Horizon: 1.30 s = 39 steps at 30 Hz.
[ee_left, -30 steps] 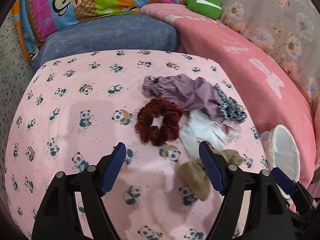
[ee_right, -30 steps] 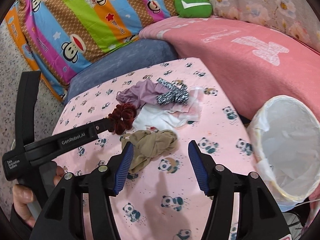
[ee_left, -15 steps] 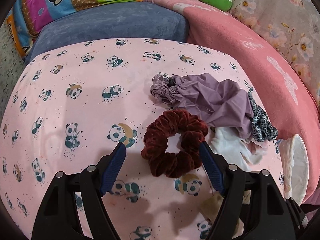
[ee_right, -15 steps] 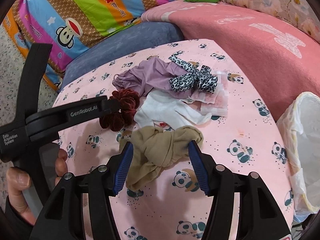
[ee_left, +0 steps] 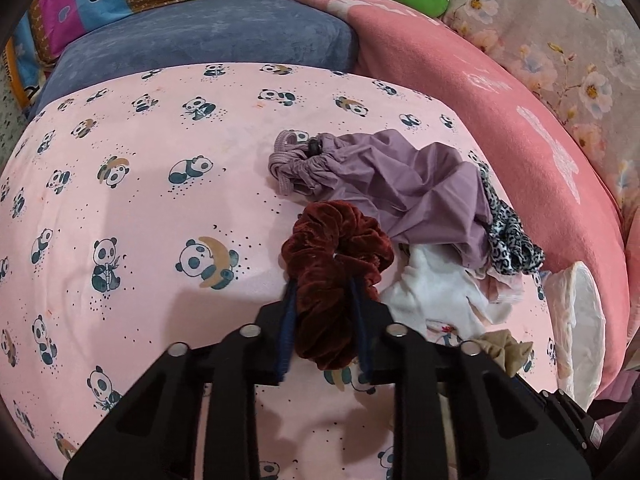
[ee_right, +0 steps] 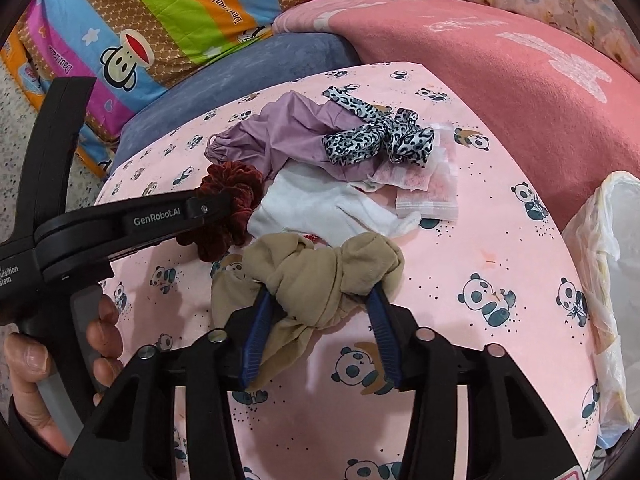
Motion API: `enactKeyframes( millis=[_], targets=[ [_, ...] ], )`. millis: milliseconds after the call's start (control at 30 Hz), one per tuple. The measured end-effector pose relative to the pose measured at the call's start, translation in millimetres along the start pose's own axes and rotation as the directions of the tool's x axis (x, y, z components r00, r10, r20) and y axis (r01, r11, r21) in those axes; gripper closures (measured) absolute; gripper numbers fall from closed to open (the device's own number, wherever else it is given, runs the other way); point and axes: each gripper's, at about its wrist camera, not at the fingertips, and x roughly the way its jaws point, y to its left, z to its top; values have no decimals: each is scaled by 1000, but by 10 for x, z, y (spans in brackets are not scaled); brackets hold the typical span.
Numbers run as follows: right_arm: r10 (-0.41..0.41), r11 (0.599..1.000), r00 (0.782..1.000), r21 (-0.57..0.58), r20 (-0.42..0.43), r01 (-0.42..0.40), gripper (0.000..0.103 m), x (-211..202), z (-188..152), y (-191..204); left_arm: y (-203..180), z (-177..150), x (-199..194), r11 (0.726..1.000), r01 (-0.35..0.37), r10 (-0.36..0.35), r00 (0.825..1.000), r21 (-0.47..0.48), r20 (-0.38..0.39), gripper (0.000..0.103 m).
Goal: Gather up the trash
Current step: 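Carry velvet scrunchie and khaki cloth over the white bin and open both grippers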
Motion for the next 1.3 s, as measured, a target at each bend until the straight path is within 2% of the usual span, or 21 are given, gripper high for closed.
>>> enactKeyframes(
  millis=[67, 167, 367, 700, 1033, 1300],
  targets=[
    [3, 1000, 1000, -3, 5, -3, 71, -25, 0, -2, -25, -12, -33, 1000, 2, -2, 1000, 3, 4, 86],
    [10, 1000, 1000, -4, 17, -10, 77, -101, 1, 2, -58, -41, -121, 1000, 6, -6, 1000, 5, 13, 88],
    [27, 1000, 998, 2, 58, -27, 79, -335, -3, -13, -215, -84, -298, 1000, 10, -10, 999, 21, 35, 89],
    [27, 999, 988, 40, 150, -33, 79, -843, 7, -178, -683, -170, -593, 996, 25, -32, 997, 90, 74, 89],
    [-18, 994, 968, 111, 249, -10, 79, -1426, -6, -650, -1311, -245, -845, 980, 52, -74, 991, 190, 112, 89],
    [-73, 980, 950, 197, 302, 13, 79, -1810, -76, -1161, -1869, -340, -929, 957, 76, -112, 987, 280, 115, 89]
  ],
)
